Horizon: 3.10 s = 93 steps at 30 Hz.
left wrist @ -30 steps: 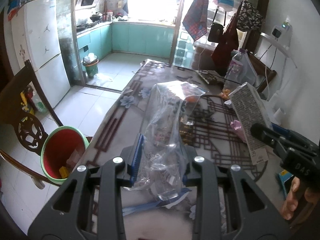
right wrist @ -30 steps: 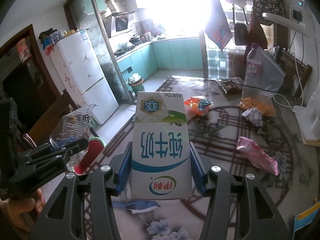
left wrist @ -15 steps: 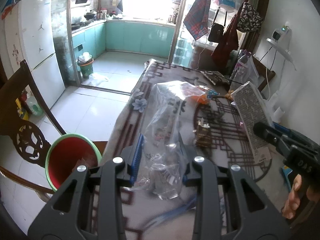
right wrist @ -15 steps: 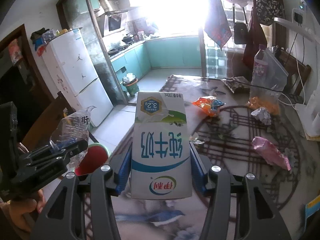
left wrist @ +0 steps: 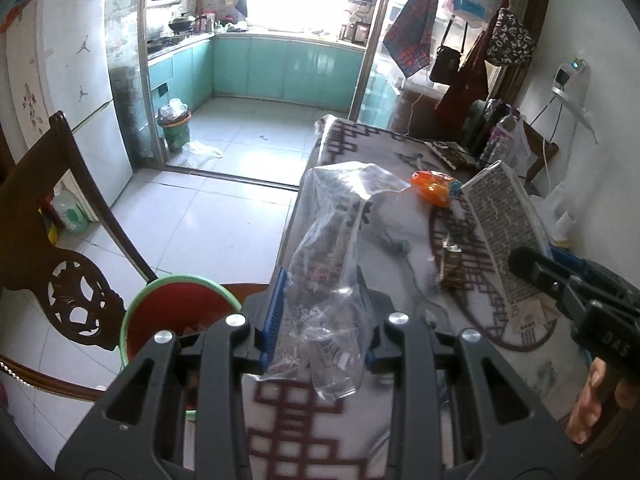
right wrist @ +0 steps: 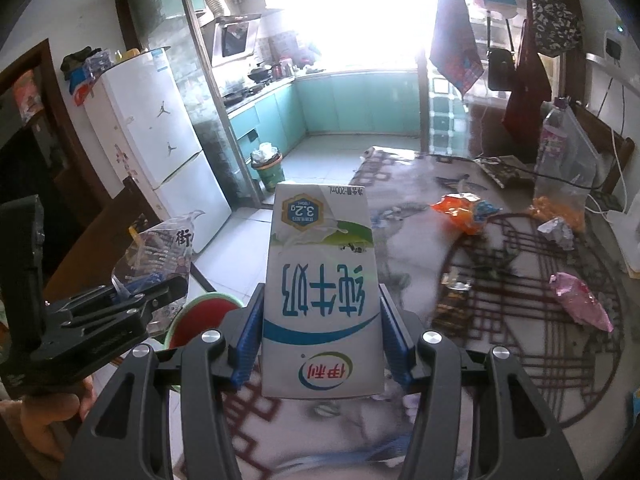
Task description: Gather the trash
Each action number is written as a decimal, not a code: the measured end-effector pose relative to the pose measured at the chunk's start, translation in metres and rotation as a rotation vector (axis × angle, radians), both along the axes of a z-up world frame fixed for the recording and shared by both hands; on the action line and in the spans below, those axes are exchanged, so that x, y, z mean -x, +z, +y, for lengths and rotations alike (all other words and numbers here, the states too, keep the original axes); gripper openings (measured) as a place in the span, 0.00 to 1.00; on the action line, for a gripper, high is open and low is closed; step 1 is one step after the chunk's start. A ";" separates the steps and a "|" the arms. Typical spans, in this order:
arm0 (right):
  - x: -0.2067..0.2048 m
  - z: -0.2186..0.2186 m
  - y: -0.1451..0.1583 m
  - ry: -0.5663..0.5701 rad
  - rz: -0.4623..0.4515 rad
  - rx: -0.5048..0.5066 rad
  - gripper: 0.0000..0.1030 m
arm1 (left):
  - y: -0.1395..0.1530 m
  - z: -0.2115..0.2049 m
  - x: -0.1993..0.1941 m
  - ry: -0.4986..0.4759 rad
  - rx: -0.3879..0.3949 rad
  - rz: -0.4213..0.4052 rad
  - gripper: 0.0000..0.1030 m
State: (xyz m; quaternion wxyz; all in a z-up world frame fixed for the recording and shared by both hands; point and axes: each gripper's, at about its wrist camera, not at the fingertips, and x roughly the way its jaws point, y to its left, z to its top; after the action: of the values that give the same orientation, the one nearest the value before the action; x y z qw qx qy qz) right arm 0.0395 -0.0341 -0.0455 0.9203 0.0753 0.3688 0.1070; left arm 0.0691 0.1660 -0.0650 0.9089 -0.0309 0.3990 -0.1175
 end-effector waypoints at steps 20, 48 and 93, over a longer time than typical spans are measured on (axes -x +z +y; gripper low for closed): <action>-0.021 0.082 -0.005 0.100 0.021 0.015 0.50 | -0.014 0.083 -0.008 0.103 0.011 0.030 0.30; -0.076 0.171 -0.074 0.225 0.239 -0.023 0.50 | -0.072 0.160 -0.050 0.211 -0.019 0.177 0.30; -0.054 0.119 -0.073 0.164 0.205 -0.074 0.74 | -0.042 0.146 -0.034 0.247 -0.035 0.107 0.54</action>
State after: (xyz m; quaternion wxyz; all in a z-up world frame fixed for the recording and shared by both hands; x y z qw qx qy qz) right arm 0.0934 0.0852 -0.1185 0.8626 0.0892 0.4615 0.1870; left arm 0.1027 0.3123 -0.1073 0.8943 -0.0700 0.4419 0.0039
